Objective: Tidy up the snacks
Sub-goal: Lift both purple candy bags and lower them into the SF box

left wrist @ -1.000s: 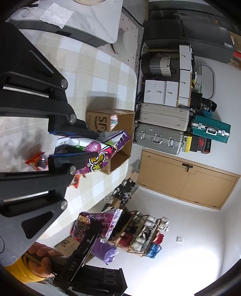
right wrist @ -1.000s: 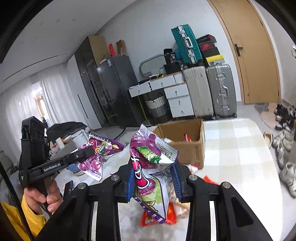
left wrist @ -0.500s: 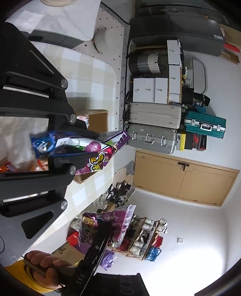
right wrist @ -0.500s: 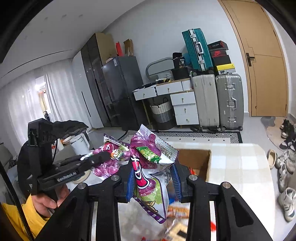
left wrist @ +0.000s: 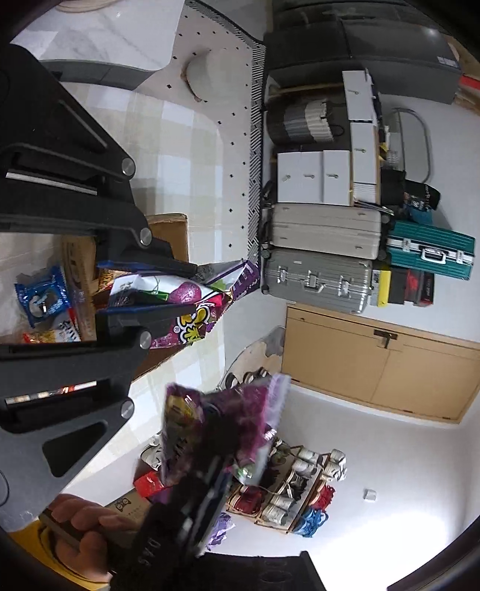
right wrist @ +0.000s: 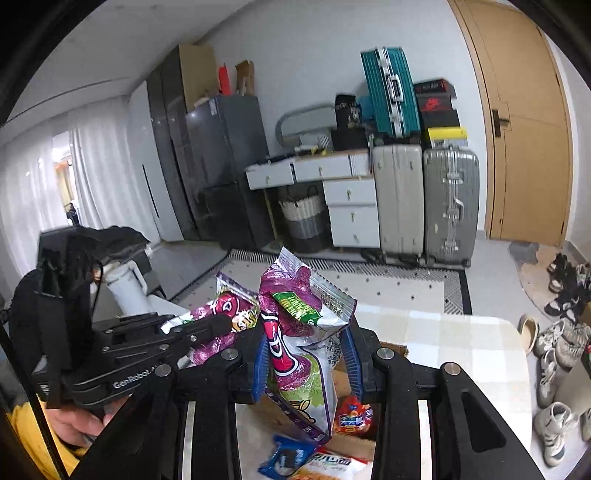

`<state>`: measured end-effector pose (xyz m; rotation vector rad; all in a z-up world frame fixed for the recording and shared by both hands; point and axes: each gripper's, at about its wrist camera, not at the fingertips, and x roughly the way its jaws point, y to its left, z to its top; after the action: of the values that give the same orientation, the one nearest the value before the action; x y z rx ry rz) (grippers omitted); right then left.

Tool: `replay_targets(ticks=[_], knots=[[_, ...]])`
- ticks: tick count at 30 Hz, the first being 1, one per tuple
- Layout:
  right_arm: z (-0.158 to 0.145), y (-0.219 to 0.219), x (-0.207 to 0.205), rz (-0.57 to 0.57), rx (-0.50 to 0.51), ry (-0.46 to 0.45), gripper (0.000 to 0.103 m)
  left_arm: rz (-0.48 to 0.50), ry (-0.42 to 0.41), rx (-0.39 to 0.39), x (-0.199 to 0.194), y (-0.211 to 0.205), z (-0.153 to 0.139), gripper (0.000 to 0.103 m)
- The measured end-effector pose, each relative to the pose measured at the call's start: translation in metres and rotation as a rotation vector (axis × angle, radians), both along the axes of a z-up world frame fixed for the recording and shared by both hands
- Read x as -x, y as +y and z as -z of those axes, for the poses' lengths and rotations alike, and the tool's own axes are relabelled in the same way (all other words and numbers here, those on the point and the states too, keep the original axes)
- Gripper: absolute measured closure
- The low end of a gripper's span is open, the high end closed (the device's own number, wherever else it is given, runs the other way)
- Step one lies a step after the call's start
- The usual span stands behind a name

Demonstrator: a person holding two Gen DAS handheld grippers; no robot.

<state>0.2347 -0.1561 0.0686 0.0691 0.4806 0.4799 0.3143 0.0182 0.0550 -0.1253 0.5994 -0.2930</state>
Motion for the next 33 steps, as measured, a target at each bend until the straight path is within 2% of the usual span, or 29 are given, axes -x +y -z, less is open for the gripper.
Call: replay_targets(ticks=[10,17,21,28,33], knots=[[0.056,-0.007,-0.079,0.031,0.039,0.130,0.069,0.009,0.144,-0.062,-0.107,-0.030,0.067,0.093],[0.100,-0.017,-0.123,0.038,0.032,0.231,0.069,0.023,0.209,-0.080,-0.153,-0.046,0.113,0.092],[0.122,-0.020,-0.142,0.037,0.025,0.280,0.069,0.026,0.233,-0.093,-0.169,-0.051,0.135,0.092],[0.141,-0.022,-0.153,0.059,0.070,0.293,0.068,0.036,0.257,-0.103,-0.191,-0.057,0.161,0.092],[0.146,-0.018,-0.154,0.051,0.095,0.297,0.068,0.045,0.244,-0.109,-0.178,-0.061,0.167,0.092]])
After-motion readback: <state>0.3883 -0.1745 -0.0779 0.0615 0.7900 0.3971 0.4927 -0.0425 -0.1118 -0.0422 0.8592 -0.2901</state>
